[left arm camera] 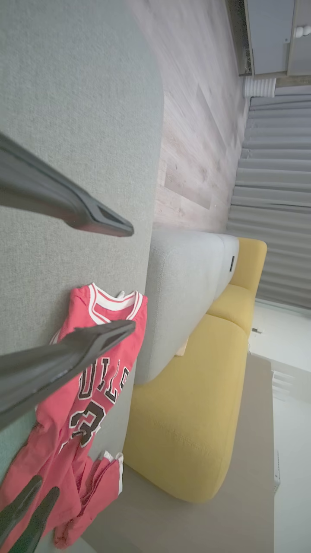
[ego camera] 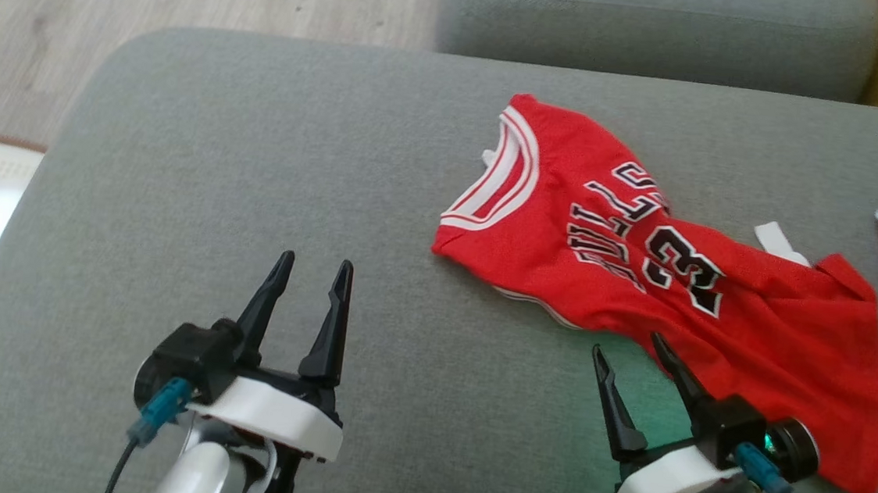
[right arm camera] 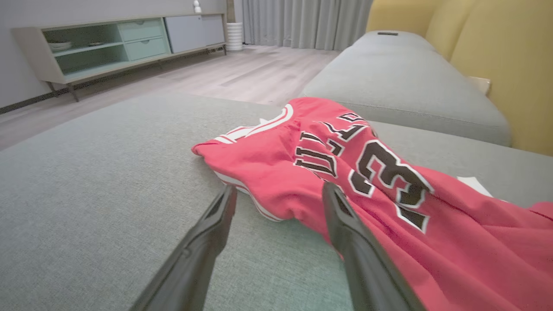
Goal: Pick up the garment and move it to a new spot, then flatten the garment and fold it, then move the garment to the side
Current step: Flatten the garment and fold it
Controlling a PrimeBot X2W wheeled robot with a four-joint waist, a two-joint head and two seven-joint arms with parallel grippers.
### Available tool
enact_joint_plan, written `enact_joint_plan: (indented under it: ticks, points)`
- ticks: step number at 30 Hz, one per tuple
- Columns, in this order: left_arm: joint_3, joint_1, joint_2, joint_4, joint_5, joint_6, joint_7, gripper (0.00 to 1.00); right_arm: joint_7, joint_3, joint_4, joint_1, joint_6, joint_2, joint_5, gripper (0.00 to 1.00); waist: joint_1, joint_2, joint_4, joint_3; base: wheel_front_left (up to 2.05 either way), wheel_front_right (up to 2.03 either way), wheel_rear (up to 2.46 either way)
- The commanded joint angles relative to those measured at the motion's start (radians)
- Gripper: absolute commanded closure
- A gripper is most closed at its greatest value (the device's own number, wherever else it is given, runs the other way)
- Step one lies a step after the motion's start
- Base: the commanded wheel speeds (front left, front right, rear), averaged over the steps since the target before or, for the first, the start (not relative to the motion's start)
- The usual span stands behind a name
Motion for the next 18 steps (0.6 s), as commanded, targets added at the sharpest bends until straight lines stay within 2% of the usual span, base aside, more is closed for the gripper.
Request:
enact_joint_plan:
  ticks: [1, 11, 18]
  points:
    - [0.028, -0.027, 0.001, -0.035, 0.006, 0.000, -0.012, 0.00, -0.026, 0.024, -0.016, -0.038, -0.001, -0.005, 0.004, 0.00, 0.0000, 0.0000, 0.020, 0.014, 0.00, 0.00, 0.00]
    - [-0.004, -0.061, 0.001, -0.036, -0.006, 0.005, -0.012, 0.00, -0.039, 0.118, 0.131, -0.204, -0.001, -0.005, -0.106, 0.00, 0.0000, 0.0000, 0.093, 0.071, 0.00, 0.00, 0.00]
    - [-0.045, -0.086, 0.001, -0.035, -0.028, 0.017, -0.012, 0.00, -0.022, 0.119, 0.370, -0.383, -0.001, -0.010, -0.249, 0.00, 0.0000, 0.0000, 0.172, 0.107, 0.00, 0.00, 0.00]
